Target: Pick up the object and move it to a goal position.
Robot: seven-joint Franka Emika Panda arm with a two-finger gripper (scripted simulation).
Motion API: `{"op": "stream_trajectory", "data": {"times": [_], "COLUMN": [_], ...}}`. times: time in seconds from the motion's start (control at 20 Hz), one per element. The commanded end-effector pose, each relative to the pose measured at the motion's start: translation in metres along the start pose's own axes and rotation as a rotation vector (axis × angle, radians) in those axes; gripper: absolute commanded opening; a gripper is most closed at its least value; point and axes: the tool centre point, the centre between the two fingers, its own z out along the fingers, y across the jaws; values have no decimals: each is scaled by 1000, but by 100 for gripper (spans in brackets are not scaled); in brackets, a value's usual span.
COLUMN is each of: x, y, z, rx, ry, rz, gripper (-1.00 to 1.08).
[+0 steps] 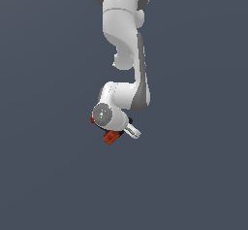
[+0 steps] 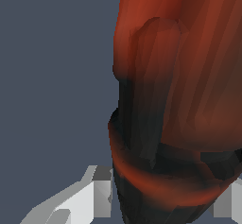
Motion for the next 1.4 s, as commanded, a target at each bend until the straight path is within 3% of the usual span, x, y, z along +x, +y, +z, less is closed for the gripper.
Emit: {"op": "stream_trajectory", "data": {"times": [0.0,0.7,1.05,1.35], "x": [0,-12,-45,-91], "y": [0,1,5,10], "z": [1,-9,-35,-70], "rx": [0,0,0,0], "ry": [-1,0,0,0], "rz": [1,0,0,0], "gripper": [-100,-100,-100,-100]}}
